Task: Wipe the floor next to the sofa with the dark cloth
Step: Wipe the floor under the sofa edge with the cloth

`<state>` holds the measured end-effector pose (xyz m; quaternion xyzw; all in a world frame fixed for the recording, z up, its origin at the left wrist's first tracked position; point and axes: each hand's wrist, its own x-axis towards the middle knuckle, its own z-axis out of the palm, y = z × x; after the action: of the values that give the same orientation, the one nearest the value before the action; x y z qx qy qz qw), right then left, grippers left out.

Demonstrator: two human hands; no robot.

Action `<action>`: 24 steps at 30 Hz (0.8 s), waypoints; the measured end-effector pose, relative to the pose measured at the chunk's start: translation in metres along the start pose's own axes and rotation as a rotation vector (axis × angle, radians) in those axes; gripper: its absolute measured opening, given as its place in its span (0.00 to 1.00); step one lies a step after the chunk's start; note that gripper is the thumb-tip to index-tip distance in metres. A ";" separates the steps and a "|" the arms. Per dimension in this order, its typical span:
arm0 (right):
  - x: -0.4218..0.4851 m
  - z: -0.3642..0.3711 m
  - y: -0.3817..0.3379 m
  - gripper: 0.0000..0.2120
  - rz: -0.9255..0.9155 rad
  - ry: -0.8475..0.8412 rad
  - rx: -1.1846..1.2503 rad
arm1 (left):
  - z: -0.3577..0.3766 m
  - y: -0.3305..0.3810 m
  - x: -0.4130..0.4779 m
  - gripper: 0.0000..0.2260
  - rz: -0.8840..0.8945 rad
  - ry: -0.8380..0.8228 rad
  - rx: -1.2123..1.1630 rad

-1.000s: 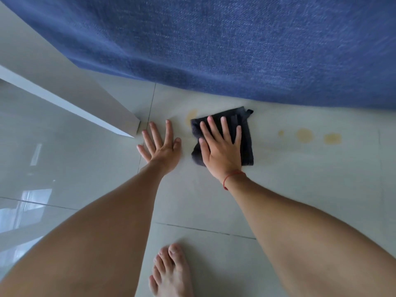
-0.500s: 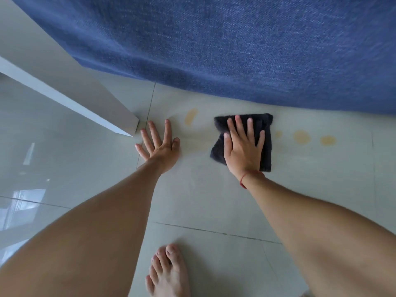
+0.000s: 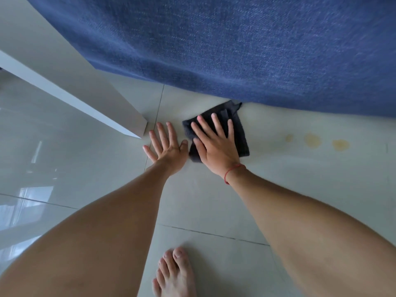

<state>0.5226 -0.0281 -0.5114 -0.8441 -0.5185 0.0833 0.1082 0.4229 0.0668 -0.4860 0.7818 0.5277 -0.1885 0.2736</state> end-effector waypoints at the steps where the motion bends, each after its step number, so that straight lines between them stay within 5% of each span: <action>1: -0.011 -0.001 0.005 0.21 -0.059 -0.003 -0.010 | 0.000 -0.001 0.000 0.30 -0.001 -0.005 0.006; 6: -0.045 -0.012 0.054 0.20 -0.176 -0.024 -0.063 | -0.004 -0.002 -0.001 0.29 0.023 -0.041 0.022; 10: -0.038 -0.020 0.078 0.22 0.077 0.008 -0.048 | -0.005 -0.002 -0.002 0.29 0.029 -0.037 0.015; 15: -0.009 -0.012 0.051 0.23 0.343 0.034 -0.029 | -0.004 -0.002 0.000 0.29 0.023 -0.037 0.031; 24: 0.005 0.004 -0.014 0.23 0.316 0.063 0.020 | -0.005 0.002 0.001 0.30 0.007 -0.057 0.034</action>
<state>0.5117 -0.0171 -0.5120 -0.9163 -0.3746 0.0780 0.1183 0.4248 0.0702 -0.4821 0.7826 0.5136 -0.2186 0.2756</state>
